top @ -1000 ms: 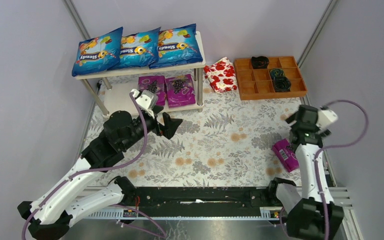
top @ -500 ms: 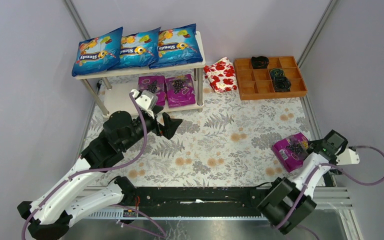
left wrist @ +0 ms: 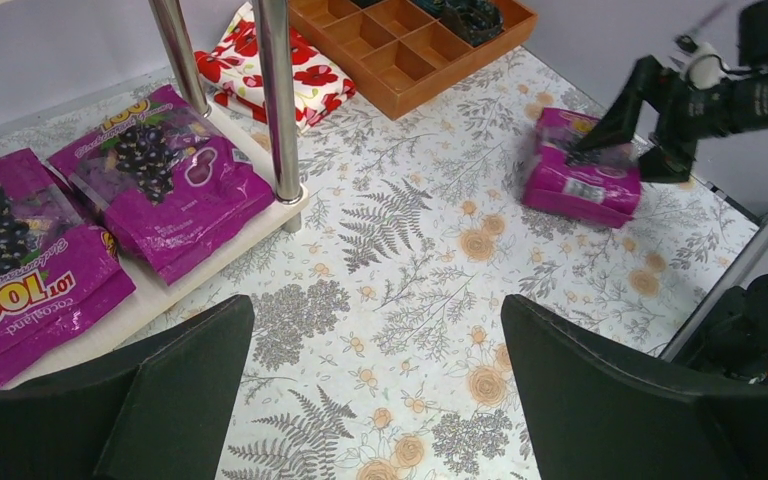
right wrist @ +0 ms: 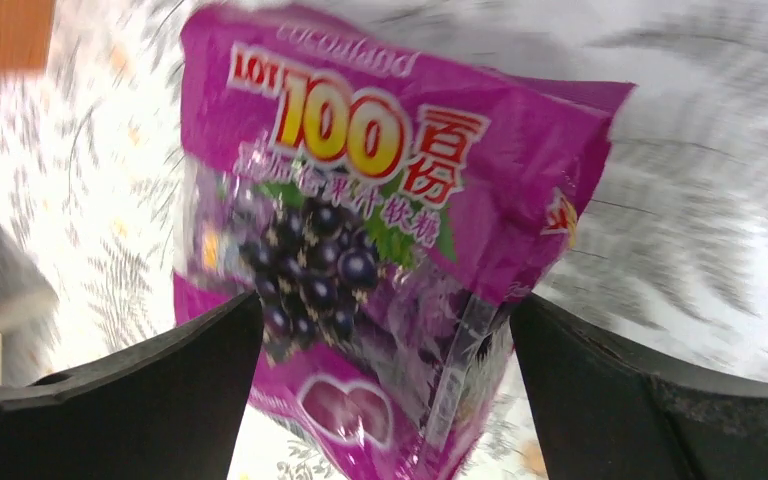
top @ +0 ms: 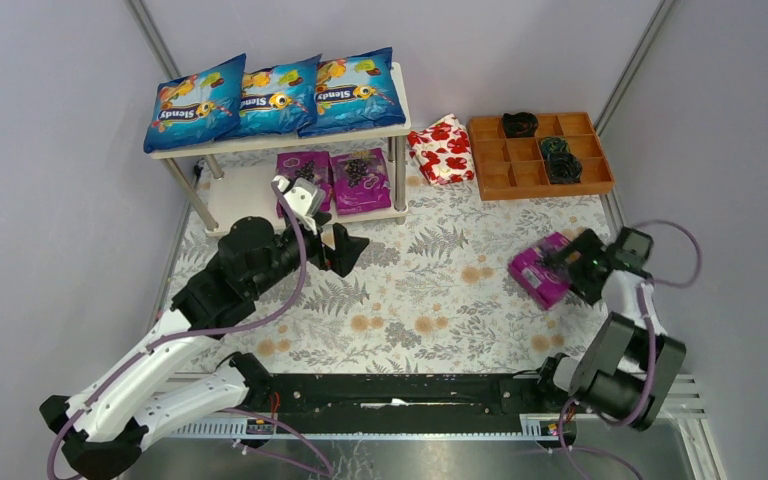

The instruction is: Place and organize the candy bags onto the shelf

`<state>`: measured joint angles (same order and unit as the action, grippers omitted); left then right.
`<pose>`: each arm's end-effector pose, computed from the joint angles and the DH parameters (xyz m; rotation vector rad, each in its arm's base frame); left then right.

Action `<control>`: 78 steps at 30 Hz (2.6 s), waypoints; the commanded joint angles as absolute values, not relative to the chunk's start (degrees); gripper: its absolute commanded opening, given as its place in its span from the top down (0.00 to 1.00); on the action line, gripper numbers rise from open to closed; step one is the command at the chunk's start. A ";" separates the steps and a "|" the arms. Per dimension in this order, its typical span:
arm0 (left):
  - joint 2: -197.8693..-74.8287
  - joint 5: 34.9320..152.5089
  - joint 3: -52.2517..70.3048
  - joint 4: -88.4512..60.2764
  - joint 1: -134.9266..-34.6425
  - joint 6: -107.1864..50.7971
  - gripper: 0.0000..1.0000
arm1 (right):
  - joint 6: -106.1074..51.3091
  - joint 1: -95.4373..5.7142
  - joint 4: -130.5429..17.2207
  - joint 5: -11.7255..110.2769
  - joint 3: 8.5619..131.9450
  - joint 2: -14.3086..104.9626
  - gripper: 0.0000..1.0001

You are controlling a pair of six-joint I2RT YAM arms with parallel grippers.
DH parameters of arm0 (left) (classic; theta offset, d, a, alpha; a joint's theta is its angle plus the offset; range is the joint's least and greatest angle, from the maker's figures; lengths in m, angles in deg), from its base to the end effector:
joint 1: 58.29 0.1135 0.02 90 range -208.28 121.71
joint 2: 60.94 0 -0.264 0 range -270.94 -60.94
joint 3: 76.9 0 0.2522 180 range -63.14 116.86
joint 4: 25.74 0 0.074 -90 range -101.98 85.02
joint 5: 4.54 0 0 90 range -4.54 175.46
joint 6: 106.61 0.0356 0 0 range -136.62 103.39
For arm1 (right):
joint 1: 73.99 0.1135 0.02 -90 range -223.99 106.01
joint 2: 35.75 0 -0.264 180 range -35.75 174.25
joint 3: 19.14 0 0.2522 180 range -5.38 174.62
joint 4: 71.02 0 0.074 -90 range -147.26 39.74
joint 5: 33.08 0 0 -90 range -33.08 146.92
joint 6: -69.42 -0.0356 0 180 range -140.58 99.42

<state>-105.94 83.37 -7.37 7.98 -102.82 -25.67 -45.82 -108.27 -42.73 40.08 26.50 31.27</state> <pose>0.1228 -0.1189 0.3874 0.5148 1.7001 -0.6526 0.1890 -0.1164 0.1822 1.0800 2.1522 0.2852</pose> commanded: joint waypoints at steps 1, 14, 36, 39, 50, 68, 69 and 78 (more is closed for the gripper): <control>-106.66 85.10 -7.67 5.20 -101.46 -26.14 0.01 | -39.90 -95.78 -42.37 36.65 33.51 37.91 0.00; -109.42 87.49 -8.65 4.01 -97.27 -27.42 0.01 | -42.52 -59.31 -41.81 39.67 34.96 38.17 0.00; -110.00 88.65 -9.27 3.31 -96.56 -28.04 0.01 | -45.20 -84.72 -41.55 37.13 57.42 58.96 0.00; -109.96 88.29 -9.26 3.31 -96.44 -27.97 0.01 | -44.68 -80.50 -43.12 40.03 52.69 56.93 0.00; -113.27 88.47 -9.00 3.57 -93.84 -28.37 0.01 | -54.90 -48.35 -44.66 46.35 36.55 41.16 0.00; -115.69 89.49 -8.55 4.20 -92.39 -29.27 0.01 | -45.74 -56.01 -42.26 46.05 52.78 54.38 0.00; -115.63 89.50 -8.56 4.21 -92.36 -29.27 0.01 | -45.94 -55.04 -43.33 46.77 52.80 55.58 0.00; -116.84 89.48 -8.67 4.23 -92.04 -29.27 0.01 | -54.17 -34.48 -46.78 56.26 46.18 53.94 0.13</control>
